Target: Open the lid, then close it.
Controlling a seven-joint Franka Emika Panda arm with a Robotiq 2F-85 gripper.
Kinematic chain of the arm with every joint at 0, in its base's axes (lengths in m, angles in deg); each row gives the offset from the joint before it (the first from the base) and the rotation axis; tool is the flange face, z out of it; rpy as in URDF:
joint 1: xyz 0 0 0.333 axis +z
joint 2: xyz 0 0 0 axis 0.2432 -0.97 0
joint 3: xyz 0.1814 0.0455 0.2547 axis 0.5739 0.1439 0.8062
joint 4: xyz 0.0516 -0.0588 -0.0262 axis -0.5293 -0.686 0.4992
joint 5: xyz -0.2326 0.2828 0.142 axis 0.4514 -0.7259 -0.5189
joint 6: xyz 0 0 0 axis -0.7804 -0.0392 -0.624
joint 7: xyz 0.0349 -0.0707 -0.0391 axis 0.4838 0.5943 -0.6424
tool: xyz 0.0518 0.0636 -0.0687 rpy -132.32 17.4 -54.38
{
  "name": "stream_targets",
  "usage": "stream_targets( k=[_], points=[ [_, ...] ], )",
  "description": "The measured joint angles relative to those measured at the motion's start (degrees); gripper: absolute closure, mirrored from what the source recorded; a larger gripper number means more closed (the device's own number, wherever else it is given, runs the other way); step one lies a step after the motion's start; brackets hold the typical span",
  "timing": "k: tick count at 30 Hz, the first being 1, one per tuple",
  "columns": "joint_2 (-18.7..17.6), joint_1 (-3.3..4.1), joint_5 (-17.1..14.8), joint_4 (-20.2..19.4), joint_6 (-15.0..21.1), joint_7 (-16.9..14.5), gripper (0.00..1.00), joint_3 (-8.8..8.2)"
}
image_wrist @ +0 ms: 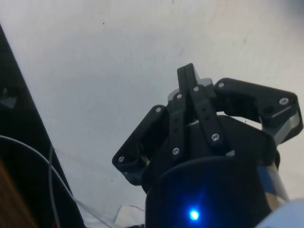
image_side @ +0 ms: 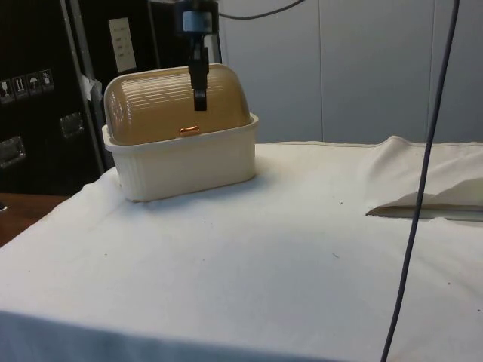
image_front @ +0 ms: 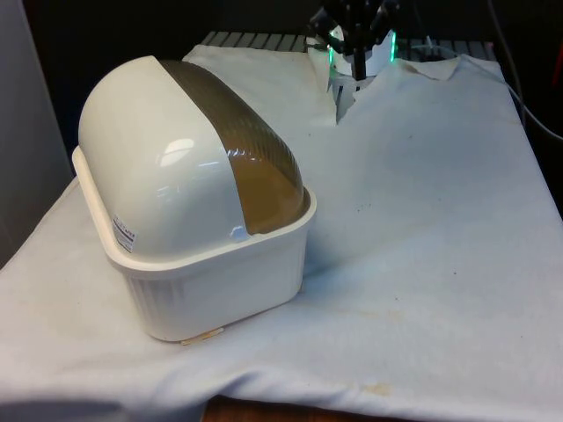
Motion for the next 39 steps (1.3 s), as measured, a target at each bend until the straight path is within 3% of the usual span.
stream_targets(
  k=[21, 39],
  points=[
    [1.6, -0.06, 0.1, -1.9, 0.0, 6.2, 1.00, 0.11],
    [1.6, -0.06, 3.2, -1.9, 0.3, 13.2, 1.00, 0.06]
  ],
)
